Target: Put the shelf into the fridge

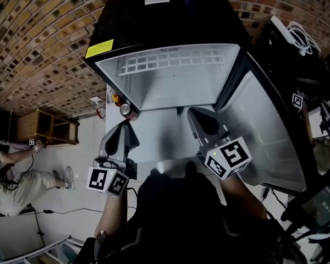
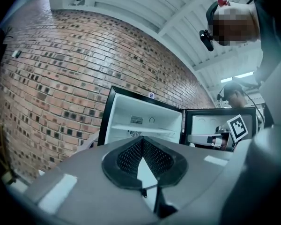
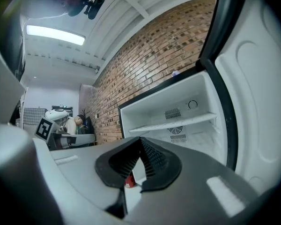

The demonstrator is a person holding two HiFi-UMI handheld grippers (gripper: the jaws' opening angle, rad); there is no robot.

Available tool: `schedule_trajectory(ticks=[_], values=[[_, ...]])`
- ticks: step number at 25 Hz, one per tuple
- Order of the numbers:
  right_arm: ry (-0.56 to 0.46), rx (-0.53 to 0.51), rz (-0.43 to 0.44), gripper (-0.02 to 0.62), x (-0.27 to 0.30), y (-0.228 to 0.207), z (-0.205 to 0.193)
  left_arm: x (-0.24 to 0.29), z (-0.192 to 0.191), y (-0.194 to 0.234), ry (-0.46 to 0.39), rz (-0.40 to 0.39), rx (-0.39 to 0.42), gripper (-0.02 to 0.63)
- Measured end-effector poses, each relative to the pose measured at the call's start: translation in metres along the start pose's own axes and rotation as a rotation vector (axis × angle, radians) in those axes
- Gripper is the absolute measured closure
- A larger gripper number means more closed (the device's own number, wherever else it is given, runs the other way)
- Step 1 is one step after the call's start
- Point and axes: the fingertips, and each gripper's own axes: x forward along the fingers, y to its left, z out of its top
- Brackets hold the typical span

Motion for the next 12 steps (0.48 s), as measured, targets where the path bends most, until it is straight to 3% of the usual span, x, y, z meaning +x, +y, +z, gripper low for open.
schedule_trajectory(ticks=[5, 12], values=[[0.021, 0.008, 0.003, 0.589, 0.012, 0.025, -0.01, -0.006, 0.004, 0.006, 0.019, -0.078, 0.07, 0.6], [0.017, 0.05, 0.001, 0.589, 0.058, 0.087, -0.016, -0.048, 0.016, 0.056, 0.052, -0.161, 0.114, 0.6]])
